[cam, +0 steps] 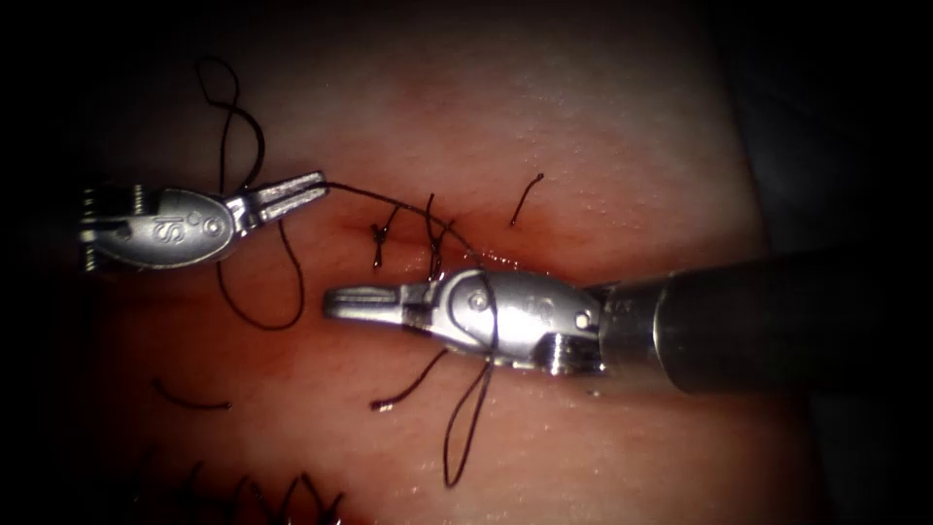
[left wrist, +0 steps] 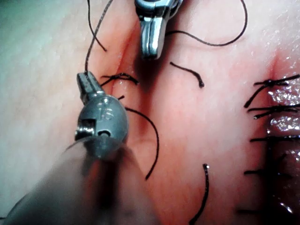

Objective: Wound Closure
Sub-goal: Wrap the suture two times counter-clockwise around the right needle driver.

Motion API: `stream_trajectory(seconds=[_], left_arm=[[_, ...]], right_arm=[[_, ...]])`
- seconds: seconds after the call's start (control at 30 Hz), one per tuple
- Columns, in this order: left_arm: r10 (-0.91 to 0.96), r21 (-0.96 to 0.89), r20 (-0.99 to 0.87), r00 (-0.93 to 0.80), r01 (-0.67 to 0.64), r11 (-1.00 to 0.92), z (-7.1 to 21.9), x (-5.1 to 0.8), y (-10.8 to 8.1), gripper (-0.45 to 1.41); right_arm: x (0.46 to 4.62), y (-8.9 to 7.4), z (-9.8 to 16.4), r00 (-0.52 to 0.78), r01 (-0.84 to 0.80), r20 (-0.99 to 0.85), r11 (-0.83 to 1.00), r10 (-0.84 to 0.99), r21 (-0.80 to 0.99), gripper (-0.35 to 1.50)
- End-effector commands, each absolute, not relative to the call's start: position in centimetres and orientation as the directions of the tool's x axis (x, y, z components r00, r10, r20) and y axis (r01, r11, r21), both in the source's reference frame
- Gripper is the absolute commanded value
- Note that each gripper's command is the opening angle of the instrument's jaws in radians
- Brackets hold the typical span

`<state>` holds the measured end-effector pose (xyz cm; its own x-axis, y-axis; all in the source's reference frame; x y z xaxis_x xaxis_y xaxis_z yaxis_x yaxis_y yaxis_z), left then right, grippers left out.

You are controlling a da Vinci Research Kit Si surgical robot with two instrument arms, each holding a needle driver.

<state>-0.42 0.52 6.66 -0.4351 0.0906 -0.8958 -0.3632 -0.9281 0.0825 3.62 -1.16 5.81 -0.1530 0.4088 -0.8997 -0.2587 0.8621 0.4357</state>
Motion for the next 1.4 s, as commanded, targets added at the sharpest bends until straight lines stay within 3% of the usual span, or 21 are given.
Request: stream_trajectory(seconds=[0.03, 0.47, 0.5, 0.57, 0.6, 0.73, 0.9, 1.1, 1.3, 1.4], left_arm=[[0.081, 0.091, -0.884, -0.460, -0.340, -0.936, 6.8, -0.52, 0.4, -0.45], [0.050, 0.109, -0.857, -0.513, -0.275, -0.955, 6.9, -0.79, -0.2, -0.45], [0.047, 0.110, -0.856, -0.516, -0.269, -0.957, 6.8, -0.85, -0.3, -0.45], [0.042, 0.111, -0.854, -0.519, -0.259, -0.959, 6.8, -0.93, -0.3, -0.45], [0.038, 0.110, -0.850, -0.525, -0.248, -0.963, 6.8, -0.97, -0.4, -0.45], [0.032, 0.112, -0.847, -0.531, -0.237, -0.965, 6.7, -0.99, -0.5, -0.45], [0.017, 0.121, -0.846, -0.533, -0.223, -0.967, 6.4, -0.96, -0.6, -0.45], [-0.021, 0.147, -0.846, -0.534, -0.195, -0.970, 6.1, -0.89, -0.5, -0.45], [-0.048, 0.192, -0.844, -0.534, -0.216, -0.957, 5.9, -0.80, -0.2, -0.45], [-0.052, 0.201, -0.844, -0.533, -0.226, -0.953, 5.8, -0.77, 0.0, -0.45]], right_arm=[[3.62, -1.1, 5.7, -0.191, -0.300, -0.900, 0.850, 0.391, 0.433, -0.35], [3.38, -0.9, 5.7, -0.196, -0.437, -0.933, 0.825, 0.301, 0.357, -0.35], [3.41, -0.9, 5.7, -0.184, -0.459, -0.934, 0.813, 0.306, 0.357, -0.11], [3.44, -0.8, 5.7, -0.156, -0.506, -0.937, 0.789, 0.313, 0.348, 0.52], [3.45, -0.8, 5.7, -0.124, -0.530, -0.943, 0.783, 0.308, 0.326, 1.03], [3.42, -0.8, 5.8, -0.009, -0.548, -0.942, 0.786, 0.337, 0.286, 1.23], [3.39, -0.8, 6.0, 0.171, -0.530, -0.910, 0.814, 0.378, 0.238, 1.26], [3.42, -1.0, 6.2, 0.294, -0.401, -0.879, 0.883, 0.376, 0.244, 1.21], [3.42, -1.2, 6.3, 0.385, -0.269, -0.844, 0.920, 0.373, 0.284, 1.18], [3.37, -1.3, 6.3, 0.391, -0.245, -0.843, 0.924, 0.370, 0.293, 1.04]])
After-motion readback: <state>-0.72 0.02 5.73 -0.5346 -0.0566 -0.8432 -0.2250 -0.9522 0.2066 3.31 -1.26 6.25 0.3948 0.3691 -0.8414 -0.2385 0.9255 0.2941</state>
